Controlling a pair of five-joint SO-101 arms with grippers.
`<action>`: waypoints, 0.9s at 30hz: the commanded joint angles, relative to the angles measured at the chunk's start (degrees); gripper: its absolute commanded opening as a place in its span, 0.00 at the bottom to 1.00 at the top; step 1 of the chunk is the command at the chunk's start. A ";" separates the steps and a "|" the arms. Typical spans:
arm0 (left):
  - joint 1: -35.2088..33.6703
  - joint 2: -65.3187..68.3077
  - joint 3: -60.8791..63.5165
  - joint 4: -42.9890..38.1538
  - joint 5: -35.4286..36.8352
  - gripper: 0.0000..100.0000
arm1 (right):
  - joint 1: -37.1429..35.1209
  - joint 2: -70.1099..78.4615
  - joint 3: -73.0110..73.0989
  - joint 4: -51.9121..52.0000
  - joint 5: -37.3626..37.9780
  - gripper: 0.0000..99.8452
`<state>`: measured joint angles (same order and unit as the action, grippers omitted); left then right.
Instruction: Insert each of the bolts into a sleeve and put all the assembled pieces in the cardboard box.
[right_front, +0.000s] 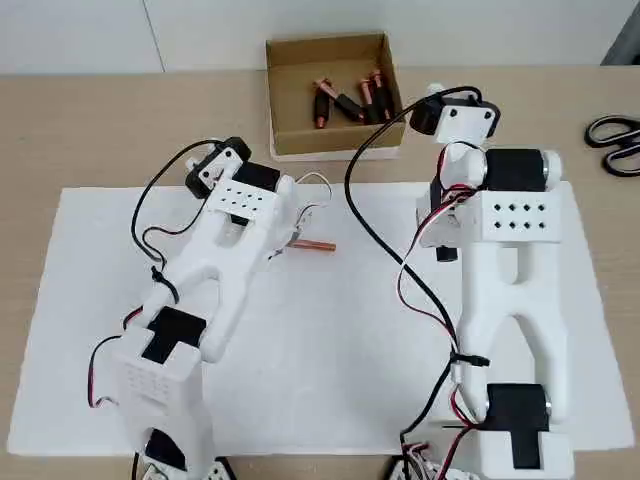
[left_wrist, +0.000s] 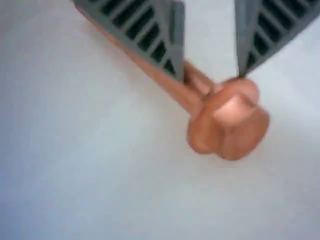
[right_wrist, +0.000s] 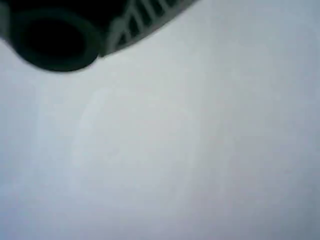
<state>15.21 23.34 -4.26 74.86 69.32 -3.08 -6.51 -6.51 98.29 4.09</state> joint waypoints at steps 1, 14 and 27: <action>0.26 0.00 -1.71 -0.53 0.44 0.06 | 0.22 -2.33 -0.18 0.40 0.09 0.00; 0.35 -1.76 -2.07 2.73 0.26 0.22 | 0.40 -2.33 2.46 0.04 0.18 0.00; 0.26 5.36 -2.07 -0.18 0.53 0.23 | 0.31 -2.33 2.46 0.04 0.18 0.00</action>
<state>15.12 28.62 -5.49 75.74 69.49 -3.08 -6.51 -3.78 98.29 4.09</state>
